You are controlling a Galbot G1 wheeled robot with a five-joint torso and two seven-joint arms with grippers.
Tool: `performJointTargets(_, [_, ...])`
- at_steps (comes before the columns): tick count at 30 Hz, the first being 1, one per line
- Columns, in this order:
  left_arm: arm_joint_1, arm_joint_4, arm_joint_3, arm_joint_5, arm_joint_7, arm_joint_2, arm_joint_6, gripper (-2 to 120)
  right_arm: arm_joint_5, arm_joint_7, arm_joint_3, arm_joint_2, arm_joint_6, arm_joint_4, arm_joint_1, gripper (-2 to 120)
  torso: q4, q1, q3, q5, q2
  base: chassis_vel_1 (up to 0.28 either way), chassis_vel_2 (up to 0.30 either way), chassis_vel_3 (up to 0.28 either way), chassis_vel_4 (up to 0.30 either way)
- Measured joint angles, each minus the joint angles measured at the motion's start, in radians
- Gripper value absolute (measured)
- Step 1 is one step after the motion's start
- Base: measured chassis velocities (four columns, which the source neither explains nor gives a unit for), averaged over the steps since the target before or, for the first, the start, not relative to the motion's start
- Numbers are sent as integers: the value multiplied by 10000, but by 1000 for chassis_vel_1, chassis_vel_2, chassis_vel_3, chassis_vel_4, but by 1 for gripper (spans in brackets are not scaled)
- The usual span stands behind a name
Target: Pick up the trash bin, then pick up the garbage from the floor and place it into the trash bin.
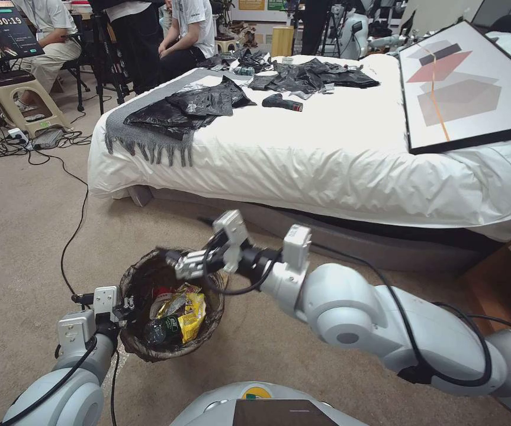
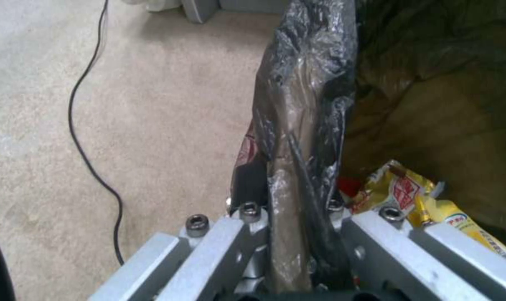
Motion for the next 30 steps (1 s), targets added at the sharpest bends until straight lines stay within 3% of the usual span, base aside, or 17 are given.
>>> performJointTargets(10, [-119,0,25,-6,9,-114,25,3,-3536,65,2422,-720,1181,-450,-3078,100,-3,0,0,1,0,0,0,0,0])
performJointTargets(12, [-137,0,23,0,10,-223,27,3,-4505,262,3566,-407,1369,-668,-4316,100,-1,0,-1,3,0,0,0,0,0])
performJointTargets(16, [-145,0,-30,10,13,-223,27,3,-5464,208,4868,-135,1637,-822,-5484,100,4,0,0,1,0,0,0,0,0])
performJointTargets(17, [-150,0,-61,32,13,-190,27,3,-6032,-79,5883,75,1835,-846,-6461,100,0,0,0,1,0,0,0,0,0])
performJointTargets(18, [-150,0,-61,32,13,-190,27,3,-6032,-79,5883,75,1835,-846,-6461,100,0,0,0,1,0,0,0,0,0])
performJointTargets(21, [-146,0,-56,329,114,-217,22,3,-6987,-464,7550,663,2154,-736,-8366,100,-5,0,-1,2,0,0,0,0,0])
performJointTargets(25, [-85,0,-54,790,339,-257,-12,3,-8188,-947,8759,1388,2617,-546,-9816,100,-1,0,-1,1,0,0,0,0,0])
performJointTargets(27, [-79,0,-53,804,347,-259,-13,3,-8290,-976,8837,1464,2660,-530,-9934,100,0,0,-1,0,0,0,0,0,0])
performJointTargets(30, [-38,0,-52,851,375,-280,-16,3,-9193,-1253,9463,2403,3076,-415,-10985,100,-1,0,-1,0,0,0,0,0,0])
